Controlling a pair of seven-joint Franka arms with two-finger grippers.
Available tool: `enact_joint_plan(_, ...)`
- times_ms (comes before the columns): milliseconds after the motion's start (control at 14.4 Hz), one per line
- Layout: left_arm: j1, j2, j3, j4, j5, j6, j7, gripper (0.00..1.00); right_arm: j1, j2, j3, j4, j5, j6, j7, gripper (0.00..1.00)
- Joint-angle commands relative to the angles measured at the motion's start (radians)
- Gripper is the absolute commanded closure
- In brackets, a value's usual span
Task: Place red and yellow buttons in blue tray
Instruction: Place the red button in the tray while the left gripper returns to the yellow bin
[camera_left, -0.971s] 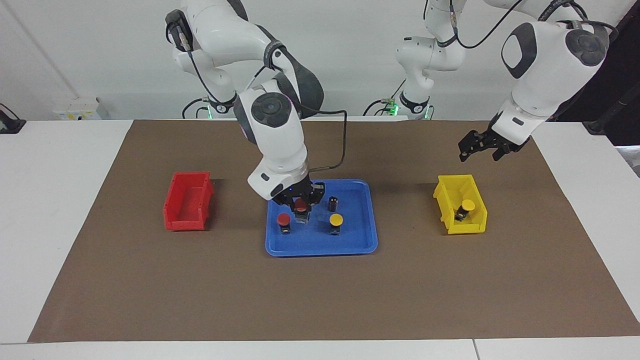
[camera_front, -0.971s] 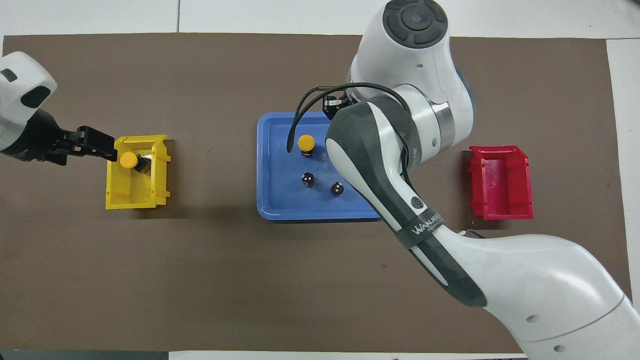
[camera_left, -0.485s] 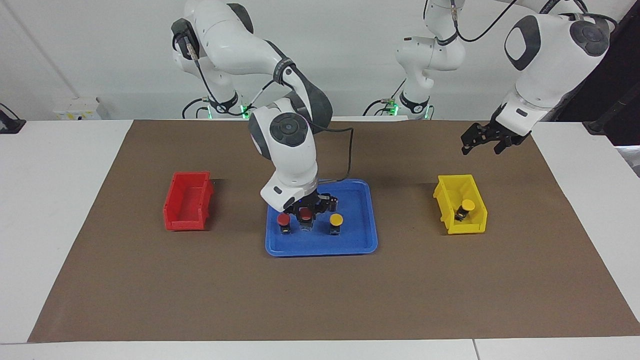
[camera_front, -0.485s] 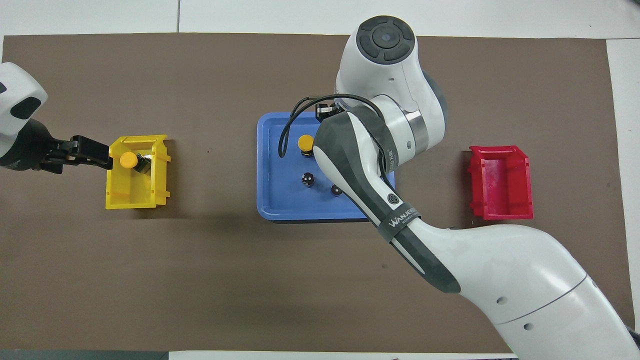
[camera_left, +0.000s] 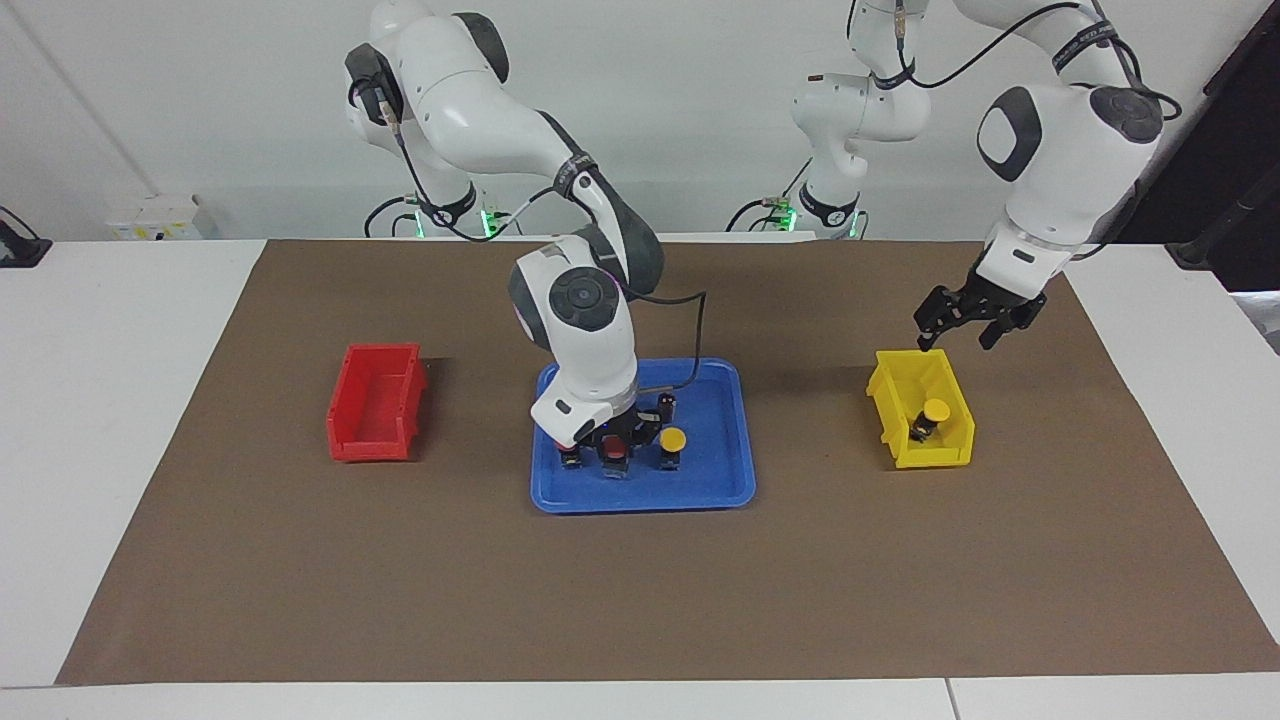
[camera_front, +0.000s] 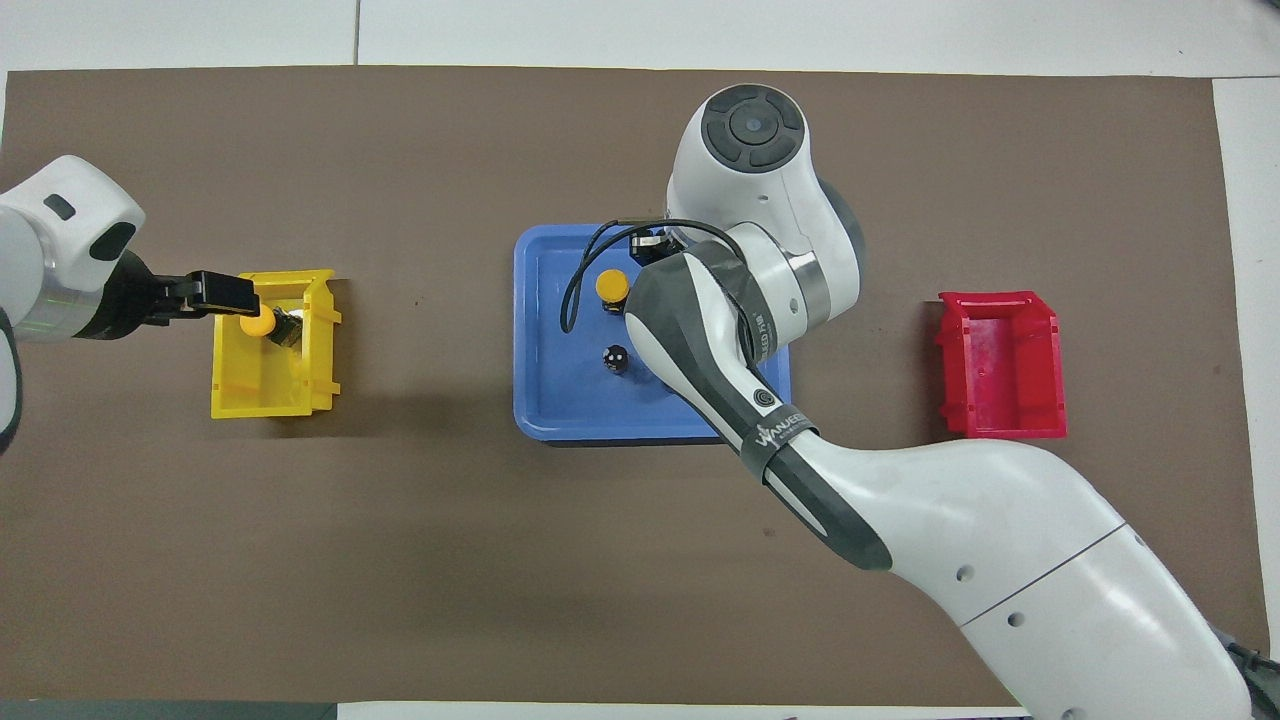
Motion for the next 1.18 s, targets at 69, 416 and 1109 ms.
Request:
enact_joint_plan(69, 0.034, 0.065, -0.007, -0.019, 0.008, 0.077, 0.031, 0.14, -0.004, -0.051, 0.007, -0.091, -0.01, 0.053, 0.016, 0.74)
enact_joint_plan(416, 0.037, 0.134, -0.006, -0.037, 0.009, 0.161, 0.054, 0.19, -0.004, -0.054, 0.007, -0.082, -0.013, 0.032, 0.016, 0.2)
enact_joint_plan(1109, 0.038, 0.159, -0.006, -0.122, 0.009, 0.284, 0.052, 0.24, -0.021, -0.077, 0.001, 0.059, -0.019, -0.143, 0.007, 0.21)
